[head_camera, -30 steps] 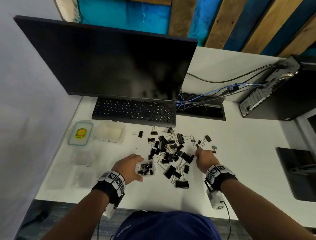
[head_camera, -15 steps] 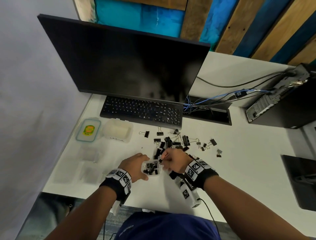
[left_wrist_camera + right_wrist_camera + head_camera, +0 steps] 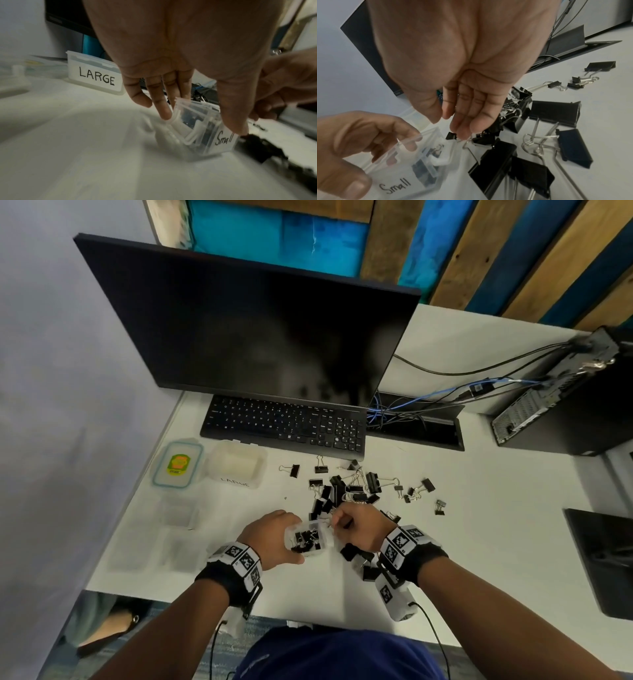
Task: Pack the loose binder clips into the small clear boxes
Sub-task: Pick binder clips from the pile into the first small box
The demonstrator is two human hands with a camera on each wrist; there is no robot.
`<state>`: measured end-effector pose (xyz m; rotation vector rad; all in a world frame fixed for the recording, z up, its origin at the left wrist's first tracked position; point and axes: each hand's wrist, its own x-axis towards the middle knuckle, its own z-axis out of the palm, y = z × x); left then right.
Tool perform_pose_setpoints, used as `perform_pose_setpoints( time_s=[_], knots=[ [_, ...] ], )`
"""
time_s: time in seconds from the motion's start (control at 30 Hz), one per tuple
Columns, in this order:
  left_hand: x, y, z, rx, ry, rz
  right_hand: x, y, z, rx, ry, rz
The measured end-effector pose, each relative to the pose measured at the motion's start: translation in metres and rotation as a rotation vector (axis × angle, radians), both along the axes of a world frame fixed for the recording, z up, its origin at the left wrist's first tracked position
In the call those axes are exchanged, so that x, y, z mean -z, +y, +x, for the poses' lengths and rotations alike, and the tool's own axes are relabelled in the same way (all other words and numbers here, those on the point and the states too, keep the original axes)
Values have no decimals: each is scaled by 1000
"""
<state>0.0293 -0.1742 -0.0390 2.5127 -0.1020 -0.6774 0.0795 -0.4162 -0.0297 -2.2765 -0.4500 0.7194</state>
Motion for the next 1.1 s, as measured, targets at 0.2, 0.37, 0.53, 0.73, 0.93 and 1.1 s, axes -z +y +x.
perform_pose_setpoints(
  time_s=[0.2,0.37,0.53,0.73,0.93,1.1],
  knots=[
    [-13,-15,5,97,-37,-54,-25,-10,-3,-33,171,30],
    [-25,-50,18,185,-88,-115,-31,-31,-8,-54,100,-25],
    [-34,-94,36,298,-126,-117,-33,-73,-10,75,45,-46],
    [-29,-148,60,352,-177,-36,-21,-148,-16,300,23,-112],
    [-15,-188,87,342,-196,118,1,-220,-24,312,156,-244],
    [-6,-218,106,374,-200,237,12,-235,-16,255,169,-224]
  ],
)
